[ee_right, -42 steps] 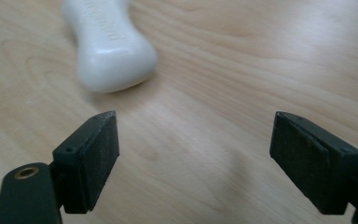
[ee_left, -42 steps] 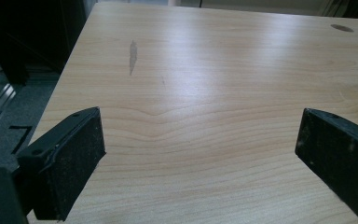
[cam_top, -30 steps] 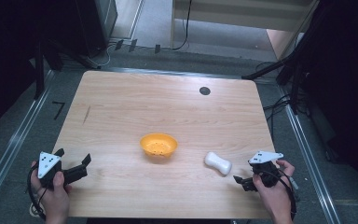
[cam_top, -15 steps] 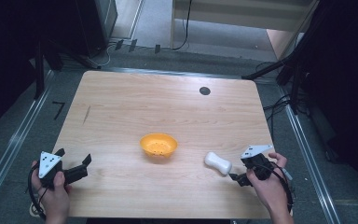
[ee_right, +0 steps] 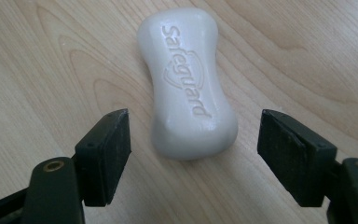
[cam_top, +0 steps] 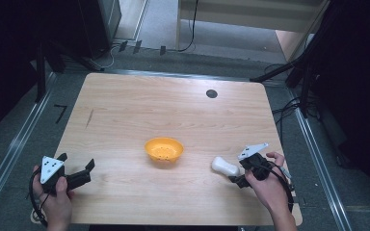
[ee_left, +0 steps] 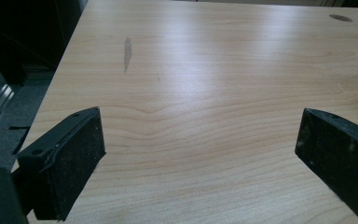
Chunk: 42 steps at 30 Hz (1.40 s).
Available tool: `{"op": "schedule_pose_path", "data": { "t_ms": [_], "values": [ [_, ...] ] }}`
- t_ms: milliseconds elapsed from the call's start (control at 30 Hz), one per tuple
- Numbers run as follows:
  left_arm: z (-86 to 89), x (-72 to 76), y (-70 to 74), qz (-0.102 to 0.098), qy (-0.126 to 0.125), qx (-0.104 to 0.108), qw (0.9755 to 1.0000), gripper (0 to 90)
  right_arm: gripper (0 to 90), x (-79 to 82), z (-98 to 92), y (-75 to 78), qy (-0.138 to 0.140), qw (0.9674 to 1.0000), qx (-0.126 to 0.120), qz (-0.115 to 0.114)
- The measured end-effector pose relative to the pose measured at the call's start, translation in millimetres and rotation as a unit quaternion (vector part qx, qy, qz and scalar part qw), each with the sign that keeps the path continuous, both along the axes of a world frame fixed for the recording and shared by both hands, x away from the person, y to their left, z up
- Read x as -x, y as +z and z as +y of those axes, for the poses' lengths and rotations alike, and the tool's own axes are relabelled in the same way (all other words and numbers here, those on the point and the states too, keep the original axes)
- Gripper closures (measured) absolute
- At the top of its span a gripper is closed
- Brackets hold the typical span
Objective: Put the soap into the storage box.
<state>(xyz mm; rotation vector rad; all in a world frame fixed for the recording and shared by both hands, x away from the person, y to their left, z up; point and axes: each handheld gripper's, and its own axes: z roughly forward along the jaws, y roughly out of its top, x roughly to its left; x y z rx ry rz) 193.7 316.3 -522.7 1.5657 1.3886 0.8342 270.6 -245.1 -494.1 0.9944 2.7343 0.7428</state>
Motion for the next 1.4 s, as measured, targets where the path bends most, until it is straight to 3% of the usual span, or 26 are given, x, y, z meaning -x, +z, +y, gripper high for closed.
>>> {"op": "schedule_pose_path", "data": {
  "t_ms": [800, 1400],
  "values": [
    [0.5, 0.3, 0.1, 0.000, -0.001, 0.000, 1.0000, 1.7, 40.5, -18.9, 22.4, 0.1, 0.014, 0.9994, 0.000, 0.031],
    [1.1, -0.1, 0.1, 0.001, -0.003, 0.003, 1.0000, 1.8, 47.5, -27.6, 30.9, -9.6, 0.010, 0.9984, 0.024, 0.050]
  ]
}}
